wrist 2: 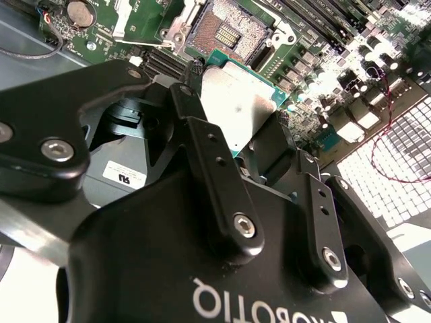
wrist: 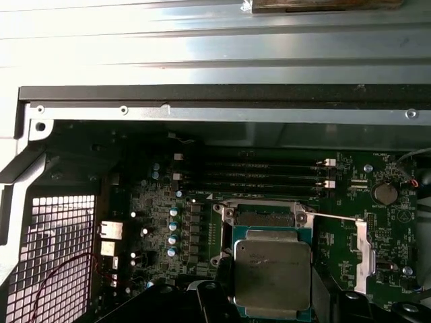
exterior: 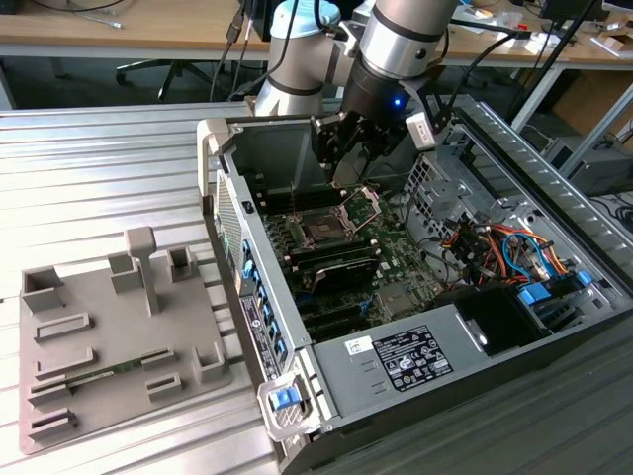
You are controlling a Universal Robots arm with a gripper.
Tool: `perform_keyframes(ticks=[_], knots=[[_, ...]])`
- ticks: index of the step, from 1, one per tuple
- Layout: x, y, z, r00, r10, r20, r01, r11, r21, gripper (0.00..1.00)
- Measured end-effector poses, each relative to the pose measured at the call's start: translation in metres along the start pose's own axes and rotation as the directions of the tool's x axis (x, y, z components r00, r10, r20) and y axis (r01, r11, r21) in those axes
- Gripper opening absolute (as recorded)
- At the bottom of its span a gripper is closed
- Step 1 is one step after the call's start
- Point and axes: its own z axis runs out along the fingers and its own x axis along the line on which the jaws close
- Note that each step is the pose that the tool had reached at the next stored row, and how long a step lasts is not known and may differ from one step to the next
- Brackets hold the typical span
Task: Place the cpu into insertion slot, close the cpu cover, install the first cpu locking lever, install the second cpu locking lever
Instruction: 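Place the cpu into insertion slot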
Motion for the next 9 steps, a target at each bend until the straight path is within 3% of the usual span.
perform_keyframes(ticks=[9], knots=[[0.0000, -0.0001, 0.0018, 1.0000, 0.000, 0.0000, 0.000, 1.0000, -0.0001, 0.55]])
